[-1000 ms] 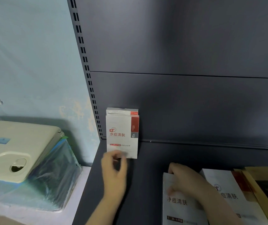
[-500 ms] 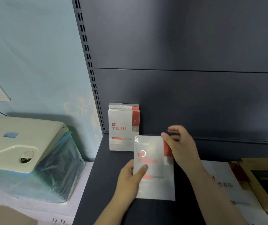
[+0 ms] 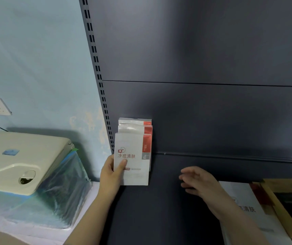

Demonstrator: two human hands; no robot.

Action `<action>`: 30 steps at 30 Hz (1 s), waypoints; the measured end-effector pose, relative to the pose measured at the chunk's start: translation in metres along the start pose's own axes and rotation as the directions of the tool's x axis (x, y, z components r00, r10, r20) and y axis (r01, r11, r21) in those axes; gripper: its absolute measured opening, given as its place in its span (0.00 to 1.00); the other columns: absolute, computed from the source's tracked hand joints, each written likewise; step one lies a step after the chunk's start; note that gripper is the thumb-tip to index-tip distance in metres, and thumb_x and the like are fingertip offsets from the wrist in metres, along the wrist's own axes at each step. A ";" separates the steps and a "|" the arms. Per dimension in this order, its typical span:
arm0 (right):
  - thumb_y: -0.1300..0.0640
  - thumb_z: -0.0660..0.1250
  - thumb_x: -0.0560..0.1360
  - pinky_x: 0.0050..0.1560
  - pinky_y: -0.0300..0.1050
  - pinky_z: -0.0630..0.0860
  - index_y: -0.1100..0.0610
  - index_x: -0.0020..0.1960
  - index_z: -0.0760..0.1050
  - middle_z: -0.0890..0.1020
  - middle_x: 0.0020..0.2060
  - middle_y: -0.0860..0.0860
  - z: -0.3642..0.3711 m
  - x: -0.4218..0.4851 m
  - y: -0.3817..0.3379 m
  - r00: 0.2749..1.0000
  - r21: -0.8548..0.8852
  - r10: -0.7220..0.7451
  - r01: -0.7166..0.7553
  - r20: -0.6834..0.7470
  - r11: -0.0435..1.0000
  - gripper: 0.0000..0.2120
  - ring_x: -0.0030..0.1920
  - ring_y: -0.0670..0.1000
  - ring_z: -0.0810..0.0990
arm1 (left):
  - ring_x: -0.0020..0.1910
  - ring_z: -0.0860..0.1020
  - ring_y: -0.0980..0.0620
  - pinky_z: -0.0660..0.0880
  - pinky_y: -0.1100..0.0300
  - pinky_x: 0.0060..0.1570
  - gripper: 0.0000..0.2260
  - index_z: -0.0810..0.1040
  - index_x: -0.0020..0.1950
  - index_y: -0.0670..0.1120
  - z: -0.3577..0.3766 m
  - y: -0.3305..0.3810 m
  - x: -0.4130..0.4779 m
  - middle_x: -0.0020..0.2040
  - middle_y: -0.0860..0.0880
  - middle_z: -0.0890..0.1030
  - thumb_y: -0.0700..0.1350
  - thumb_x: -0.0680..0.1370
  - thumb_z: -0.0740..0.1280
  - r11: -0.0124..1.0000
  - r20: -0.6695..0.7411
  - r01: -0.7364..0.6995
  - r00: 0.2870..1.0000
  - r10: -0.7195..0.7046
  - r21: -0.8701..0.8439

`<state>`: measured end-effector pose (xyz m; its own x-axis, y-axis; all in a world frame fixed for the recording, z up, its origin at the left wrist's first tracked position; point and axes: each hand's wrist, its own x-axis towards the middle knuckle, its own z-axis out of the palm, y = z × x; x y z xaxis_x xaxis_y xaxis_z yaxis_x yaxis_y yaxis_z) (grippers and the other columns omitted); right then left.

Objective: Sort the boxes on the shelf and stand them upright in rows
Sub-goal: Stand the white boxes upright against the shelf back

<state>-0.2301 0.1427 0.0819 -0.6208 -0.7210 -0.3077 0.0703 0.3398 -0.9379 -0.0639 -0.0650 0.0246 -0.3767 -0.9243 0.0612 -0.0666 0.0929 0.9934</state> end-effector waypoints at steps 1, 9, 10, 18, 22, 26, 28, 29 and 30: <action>0.60 0.66 0.78 0.53 0.46 0.79 0.54 0.53 0.79 0.83 0.50 0.54 -0.004 -0.001 0.002 1.000 0.004 0.009 -0.009 -0.020 1.000 0.06 0.50 0.52 0.83 | 0.45 0.82 0.56 0.76 0.68 0.38 0.08 0.75 0.56 0.47 0.002 -0.001 0.002 0.49 0.53 0.83 0.45 0.78 0.68 1.000 -0.050 0.000 0.999 0.001 0.026; 0.64 0.63 0.79 0.52 0.48 0.79 0.57 0.52 0.79 0.84 0.47 0.54 -0.015 -0.008 0.016 0.996 0.035 0.059 -0.057 -0.062 0.998 0.07 0.47 0.52 0.83 | 0.42 0.77 0.54 0.72 0.68 0.38 0.11 0.67 0.53 0.41 0.019 -0.013 0.014 0.46 0.48 0.75 0.43 0.78 0.68 0.996 -0.101 -0.025 0.994 0.034 0.090; 0.64 0.63 0.79 0.52 0.48 0.79 0.57 0.52 0.79 0.84 0.47 0.54 -0.016 -0.010 0.015 0.997 0.025 0.060 -0.058 -0.058 0.998 0.07 0.47 0.52 0.83 | 0.42 0.76 0.55 0.72 0.70 0.36 0.11 0.67 0.53 0.41 0.020 -0.011 0.014 0.45 0.49 0.75 0.42 0.79 0.68 0.995 -0.101 -0.028 0.994 0.038 0.099; 0.61 0.65 0.79 0.55 0.40 0.75 0.49 0.53 0.78 0.83 0.50 0.47 -0.087 -0.032 -0.016 0.981 -0.313 -0.112 0.058 -0.160 0.948 0.09 0.54 0.47 0.81 | 0.39 0.70 0.63 0.69 0.68 0.41 0.11 0.65 0.42 0.51 0.018 -0.004 0.001 0.41 0.51 0.67 0.49 0.72 0.69 0.984 -0.220 -0.152 0.961 0.169 0.094; 0.55 0.69 0.76 0.63 0.44 0.69 0.48 0.69 0.68 0.73 0.66 0.46 -0.115 -0.031 -0.019 0.990 -0.779 0.041 -0.131 -0.134 0.613 0.23 0.67 0.50 0.71 | 0.48 0.66 0.55 0.65 0.69 0.50 0.16 0.65 0.50 0.47 0.026 -0.010 -0.028 0.51 0.47 0.64 0.56 0.70 0.60 0.953 -0.237 -0.254 0.928 0.288 0.162; 0.46 0.75 0.68 0.57 0.45 0.73 0.49 0.69 0.68 0.73 0.66 0.48 -0.112 -0.015 -0.007 0.982 -0.927 0.184 -0.109 -0.044 0.358 0.33 0.63 0.51 0.73 | 0.52 0.66 0.52 0.66 0.65 0.52 0.15 0.66 0.55 0.49 0.045 -0.016 -0.051 0.53 0.49 0.64 0.53 0.72 0.60 0.928 -0.094 -0.337 0.930 0.355 0.161; 0.46 0.76 0.67 0.42 0.41 0.72 0.48 0.60 0.71 0.75 0.55 0.46 -0.112 -0.009 -0.009 0.976 -0.937 0.216 -0.090 -0.016 0.338 0.25 0.53 0.49 0.75 | 0.47 0.68 0.53 0.67 0.68 0.51 0.10 0.66 0.51 0.52 0.057 -0.012 -0.063 0.50 0.49 0.67 0.51 0.72 0.60 0.920 0.006 -0.374 0.927 0.376 0.118; 0.46 0.76 0.66 0.38 0.40 0.70 0.47 0.55 0.71 0.74 0.52 0.46 -0.113 -0.007 -0.009 0.978 -0.944 0.208 -0.072 -0.004 0.321 0.22 0.50 0.48 0.75 | 0.45 0.69 0.53 0.67 0.70 0.49 0.08 0.66 0.49 0.53 0.063 -0.012 -0.068 0.47 0.49 0.69 0.51 0.72 0.61 0.926 0.063 -0.368 0.929 0.364 0.087; 0.46 0.76 0.66 0.38 0.40 0.70 0.46 0.52 0.70 0.73 0.51 0.46 -0.114 -0.005 -0.011 0.983 -0.949 0.184 -0.047 0.011 0.311 0.20 0.49 0.48 0.75 | 0.43 0.70 0.54 0.68 0.71 0.47 0.07 0.68 0.48 0.54 0.069 -0.011 -0.075 0.45 0.49 0.70 0.51 0.72 0.62 0.937 0.128 -0.344 0.934 0.335 0.062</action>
<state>-0.3165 0.2115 0.1119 -0.5886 -0.6531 -0.4765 -0.6897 0.7131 -0.1254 -0.0990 0.0287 0.0021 -0.4924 -0.7844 0.3773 0.0104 0.4281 0.9037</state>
